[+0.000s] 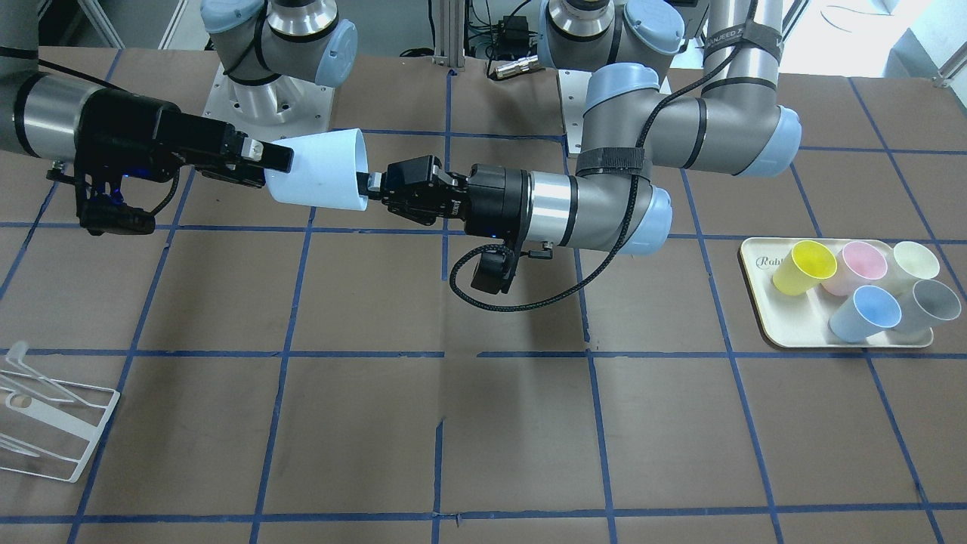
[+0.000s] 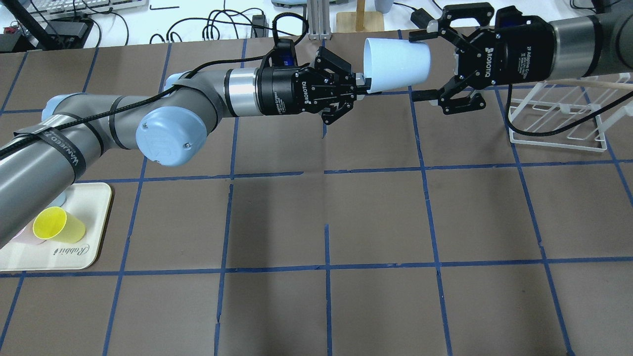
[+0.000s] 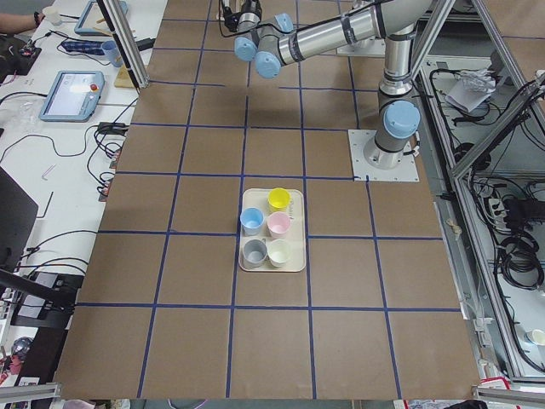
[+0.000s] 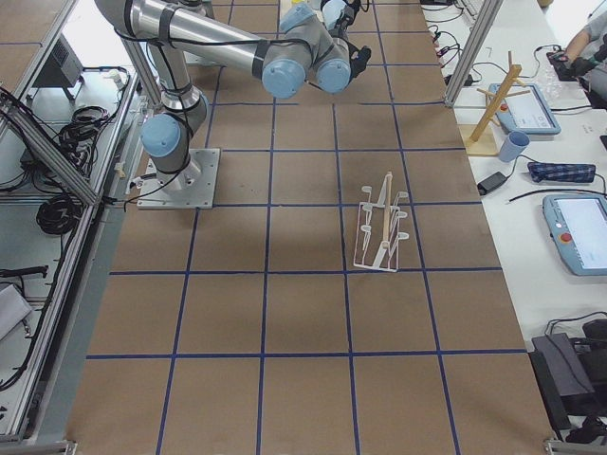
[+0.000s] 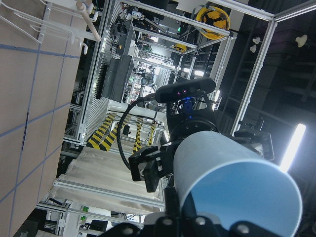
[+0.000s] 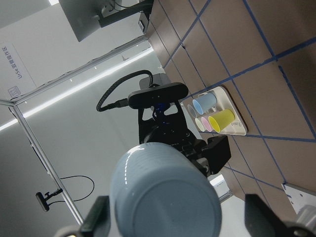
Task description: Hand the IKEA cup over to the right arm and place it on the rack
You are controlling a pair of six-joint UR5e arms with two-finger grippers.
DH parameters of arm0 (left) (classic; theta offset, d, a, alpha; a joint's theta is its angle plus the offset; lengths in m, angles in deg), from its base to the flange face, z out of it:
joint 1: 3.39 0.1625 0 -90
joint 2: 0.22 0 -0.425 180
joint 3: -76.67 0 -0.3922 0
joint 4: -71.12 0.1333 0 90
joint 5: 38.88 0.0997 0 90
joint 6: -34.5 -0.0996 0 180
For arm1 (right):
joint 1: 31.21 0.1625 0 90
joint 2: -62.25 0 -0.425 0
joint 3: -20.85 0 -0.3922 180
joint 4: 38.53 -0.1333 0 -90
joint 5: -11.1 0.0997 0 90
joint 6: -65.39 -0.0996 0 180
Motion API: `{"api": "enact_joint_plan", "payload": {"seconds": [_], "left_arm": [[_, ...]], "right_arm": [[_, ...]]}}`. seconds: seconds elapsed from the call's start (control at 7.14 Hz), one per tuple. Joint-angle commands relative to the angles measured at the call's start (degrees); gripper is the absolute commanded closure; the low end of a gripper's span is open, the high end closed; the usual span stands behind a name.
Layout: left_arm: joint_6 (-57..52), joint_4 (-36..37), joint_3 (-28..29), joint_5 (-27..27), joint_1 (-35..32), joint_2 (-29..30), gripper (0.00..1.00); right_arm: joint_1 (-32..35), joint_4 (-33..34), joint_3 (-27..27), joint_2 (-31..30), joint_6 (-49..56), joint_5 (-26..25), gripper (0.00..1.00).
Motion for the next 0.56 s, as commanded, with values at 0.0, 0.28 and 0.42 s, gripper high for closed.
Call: {"api": "enact_joint_plan", "payload": {"seconds": [0.0,0.28,0.42], "left_arm": [[0.00,0.14,0.00,-0.01,0.04,0.02,1.00],[0.35,0.14,0.00,-0.18,0.04,-0.07,0.98],[0.52,0.05,-0.09,-0.27,0.04,-0.07,0.68]], "right_arm": [[0.02,0.05,-0.29,0.00,0.04,0.07,0.27],[0.02,0.05,-0.55,-0.26,-0.05,0.16,0.45],[0.02,0.05,-0.55,-0.35,0.12,0.16,0.58]]}}
